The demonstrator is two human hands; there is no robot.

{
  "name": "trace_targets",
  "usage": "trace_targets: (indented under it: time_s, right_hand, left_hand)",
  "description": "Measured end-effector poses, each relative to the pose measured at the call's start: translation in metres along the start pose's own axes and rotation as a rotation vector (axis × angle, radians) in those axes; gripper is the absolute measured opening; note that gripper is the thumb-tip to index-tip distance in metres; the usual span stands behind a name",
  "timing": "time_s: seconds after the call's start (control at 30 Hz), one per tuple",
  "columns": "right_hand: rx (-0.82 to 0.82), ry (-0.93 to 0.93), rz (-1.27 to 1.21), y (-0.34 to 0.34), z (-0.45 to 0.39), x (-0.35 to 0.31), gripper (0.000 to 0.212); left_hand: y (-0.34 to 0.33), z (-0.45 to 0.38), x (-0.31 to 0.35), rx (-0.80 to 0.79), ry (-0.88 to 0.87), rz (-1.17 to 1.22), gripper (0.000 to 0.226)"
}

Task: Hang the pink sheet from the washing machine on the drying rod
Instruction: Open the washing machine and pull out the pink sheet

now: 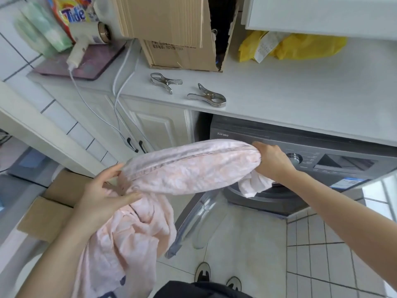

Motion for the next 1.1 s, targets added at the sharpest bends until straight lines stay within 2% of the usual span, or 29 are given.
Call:
trace_targets:
  time_s: [0.07,0.13,0.33,0.43,0.53,0.6,0.7,0.77,0.87,0.97,1.1]
  right_hand:
    - [0.027,-0.012,-0.029,0.006,0.004,-0.012,0.011]
    - [0.046,0.009,-0.037,0.006,0.008,-0.028,0.017]
    - [-0.039,0.183,0.003,-0.017,0.030,-0.108,0.030]
    - [-0.014,0.254,-0.014,-0.024,0.042,-0.148,0.033]
    - [-0.002,0.303,-0.072,-0.026,0.053,-0.176,0.034]
    - [0.001,0.310,-0.121,-0.022,0.060,-0.186,0.037]
    - [0.025,0.364,-0.160,-0.013,0.069,-0.194,0.036]
    - [0.034,0.382,-0.160,-0.008,0.074,-0.190,0.034]
    - [0.110,0.427,-0.150,-0.001,0.078,-0.175,0.035]
    - [0.099,0.442,-0.206,-0.007,0.074,-0.155,0.031]
    - [-0.055,0.390,-0.334,-0.035,0.067,-0.124,0.053]
  left_hand:
    - [0.007,-0.002,-0.005,0.054,0.005,-0.110,0.078]
    - [0.006,-0.004,-0.007,0.042,-0.015,-0.141,0.084]
    - [-0.021,-0.006,0.004,-0.054,-0.149,-0.188,0.105]
    - [-0.052,0.002,0.022,-0.140,-0.254,-0.320,0.115]
    - [-0.087,0.011,0.038,-0.195,-0.327,-0.335,0.121]
    - [-0.101,0.012,0.041,-0.169,-0.302,-0.318,0.115]
    - [-0.099,0.007,0.041,-0.056,-0.248,-0.285,0.074]
    - [-0.089,0.005,0.043,-0.001,-0.288,-0.226,0.045]
    - [-0.069,0.007,0.050,0.043,-0.367,-0.102,0.024]
    - [-0.054,0.014,0.063,0.041,-0.395,-0.061,0.016]
    - [-0.036,0.026,0.081,-0.002,-0.410,-0.009,0.030]
Point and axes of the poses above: each hand's wrist, its own z-axis away from the middle knuckle, its own y-axis out of the back of the hand, x = y × z, the point moved 7 cm from there along -z, towards the middle knuckle, and after that the axes turned 13 degrees about -z, right-handed, at the moved point
